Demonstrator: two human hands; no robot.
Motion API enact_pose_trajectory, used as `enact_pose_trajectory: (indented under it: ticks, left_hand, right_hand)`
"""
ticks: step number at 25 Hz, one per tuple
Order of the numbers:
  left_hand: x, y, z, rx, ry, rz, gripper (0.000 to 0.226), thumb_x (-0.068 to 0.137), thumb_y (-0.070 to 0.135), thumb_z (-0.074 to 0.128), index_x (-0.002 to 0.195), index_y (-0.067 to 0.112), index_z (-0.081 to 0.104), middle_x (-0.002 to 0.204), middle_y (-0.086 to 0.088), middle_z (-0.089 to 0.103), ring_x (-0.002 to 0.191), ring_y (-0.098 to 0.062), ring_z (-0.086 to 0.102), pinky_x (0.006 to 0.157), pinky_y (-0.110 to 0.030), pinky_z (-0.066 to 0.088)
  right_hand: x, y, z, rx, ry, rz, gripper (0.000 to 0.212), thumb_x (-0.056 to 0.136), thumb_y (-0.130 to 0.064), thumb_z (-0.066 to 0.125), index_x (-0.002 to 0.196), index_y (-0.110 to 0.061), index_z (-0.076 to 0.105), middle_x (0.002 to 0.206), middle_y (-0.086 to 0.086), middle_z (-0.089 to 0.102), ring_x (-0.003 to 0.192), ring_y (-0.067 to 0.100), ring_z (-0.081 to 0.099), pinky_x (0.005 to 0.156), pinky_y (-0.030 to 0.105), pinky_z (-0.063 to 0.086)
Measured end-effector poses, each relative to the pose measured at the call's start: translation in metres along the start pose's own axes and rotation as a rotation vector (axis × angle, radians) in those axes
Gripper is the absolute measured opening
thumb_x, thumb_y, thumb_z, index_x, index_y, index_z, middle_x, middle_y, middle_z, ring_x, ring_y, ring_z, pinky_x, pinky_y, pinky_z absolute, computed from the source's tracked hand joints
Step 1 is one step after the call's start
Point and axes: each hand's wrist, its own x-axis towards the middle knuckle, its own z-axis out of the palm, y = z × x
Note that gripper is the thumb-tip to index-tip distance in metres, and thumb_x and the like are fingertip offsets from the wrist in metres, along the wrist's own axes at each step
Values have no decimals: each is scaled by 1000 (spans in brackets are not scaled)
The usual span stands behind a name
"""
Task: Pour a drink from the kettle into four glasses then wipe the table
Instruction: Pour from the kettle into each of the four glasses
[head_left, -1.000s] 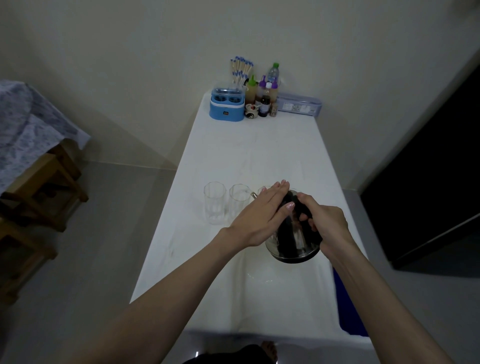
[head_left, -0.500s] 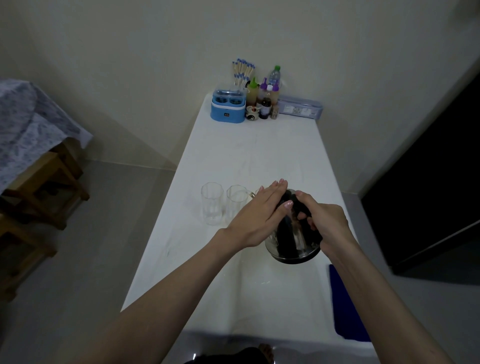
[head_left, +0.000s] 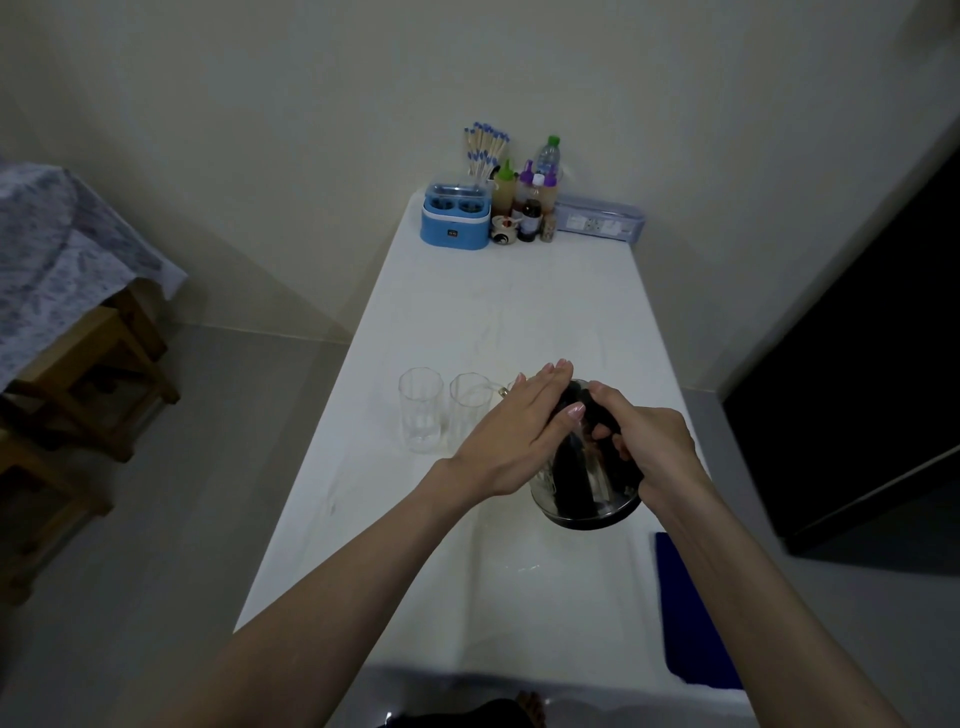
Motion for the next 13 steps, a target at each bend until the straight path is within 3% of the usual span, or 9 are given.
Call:
enact_pose_trajectory:
  ticks: [13]
  left_hand:
    - [1, 0, 0, 11, 2, -4, 60, 103, 43, 26, 155, 16, 10, 163, 3, 12, 149, -5, 3, 121, -26, -3]
  right_hand:
    - [5, 0, 0, -5, -9, -7, 46, 76, -54, 73, 62, -10, 71, 67, 3, 69, 61, 17, 54, 67, 33, 45]
